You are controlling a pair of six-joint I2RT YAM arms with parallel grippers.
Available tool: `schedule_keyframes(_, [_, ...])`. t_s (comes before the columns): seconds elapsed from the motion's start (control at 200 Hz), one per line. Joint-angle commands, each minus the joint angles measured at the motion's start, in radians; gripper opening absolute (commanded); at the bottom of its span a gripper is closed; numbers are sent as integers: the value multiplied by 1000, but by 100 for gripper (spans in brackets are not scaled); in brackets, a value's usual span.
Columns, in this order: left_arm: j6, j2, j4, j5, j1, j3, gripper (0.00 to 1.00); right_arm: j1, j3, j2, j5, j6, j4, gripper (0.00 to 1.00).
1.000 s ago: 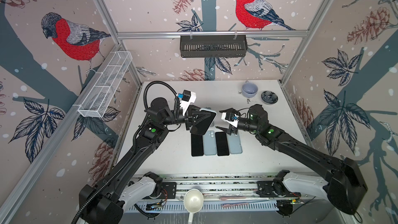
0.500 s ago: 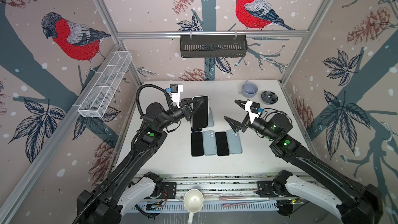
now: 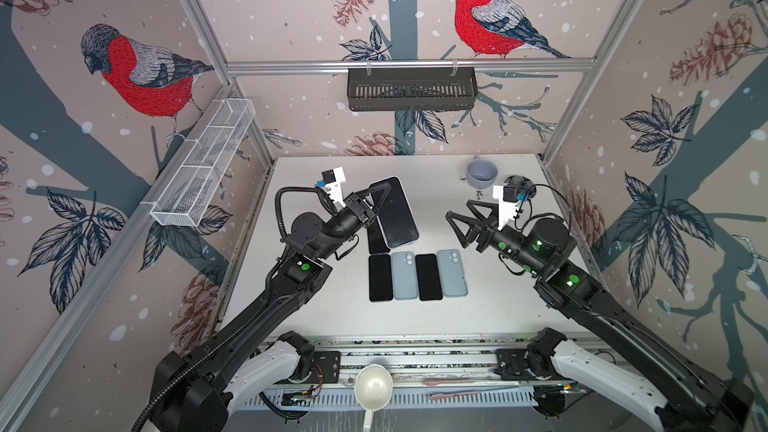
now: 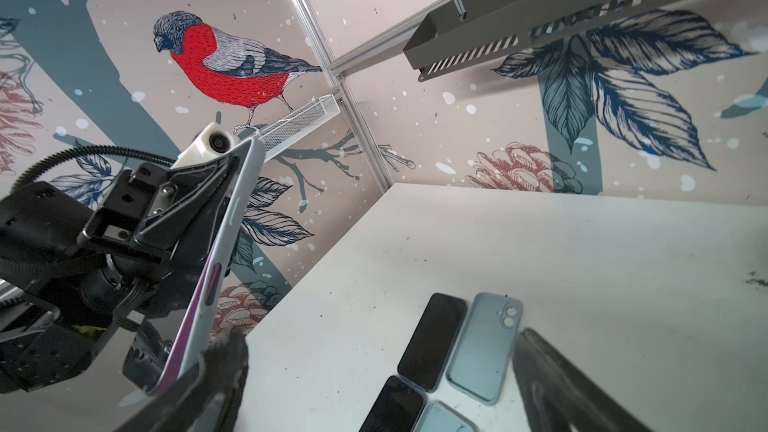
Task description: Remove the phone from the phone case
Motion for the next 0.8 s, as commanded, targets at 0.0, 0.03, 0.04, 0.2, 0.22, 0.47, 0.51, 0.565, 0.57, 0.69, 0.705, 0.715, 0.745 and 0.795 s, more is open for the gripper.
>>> schedule_keyframes(0.0, [-97,3,142,-127,-33,-23,0,5,-45,-21,-37,142,56,100])
schedule_keyframes(0.03, [-106,8,156,-138,-42,-30,0,8,-59,-25,-44,157,72,99])
schedule_keyframes(0.04, [-106,10,160,-141,-44,-33,0,7,-63,-25,-47,162,78,99])
schedule_keyframes(0.2, [-128,50,230,-176,-93,-59,0,25,-137,-12,-93,226,186,99])
schedule_keyframes(0.22, [-128,54,238,-178,-99,-61,0,30,-145,-8,-104,234,204,100])
schedule_keyframes(0.47, [-143,89,307,-241,-149,-92,0,113,-222,14,-136,293,372,99])
schedule_keyframes(0.51, [-142,91,310,-244,-153,-92,0,125,-228,14,-129,296,380,99])
schedule_keyframes(0.565, [-139,91,317,-250,-163,-93,0,135,-237,14,-125,302,395,99])
schedule_keyframes(0.57, [-140,91,318,-251,-163,-94,0,136,-238,14,-124,303,397,99])
schedule_keyframes(0.69, [-137,92,324,-261,-173,-95,0,145,-256,15,-121,317,422,100])
schedule_keyframes(0.705, [-136,93,325,-262,-174,-94,0,145,-258,13,-121,321,427,99])
schedule_keyframes(0.715, [-136,93,326,-262,-174,-94,0,145,-260,14,-121,322,431,99])
schedule_keyframes(0.745, [-133,94,327,-262,-176,-96,0,145,-265,13,-122,327,439,99])
schedule_keyframes(0.795, [-132,94,330,-265,-178,-99,0,146,-272,12,-122,331,448,99])
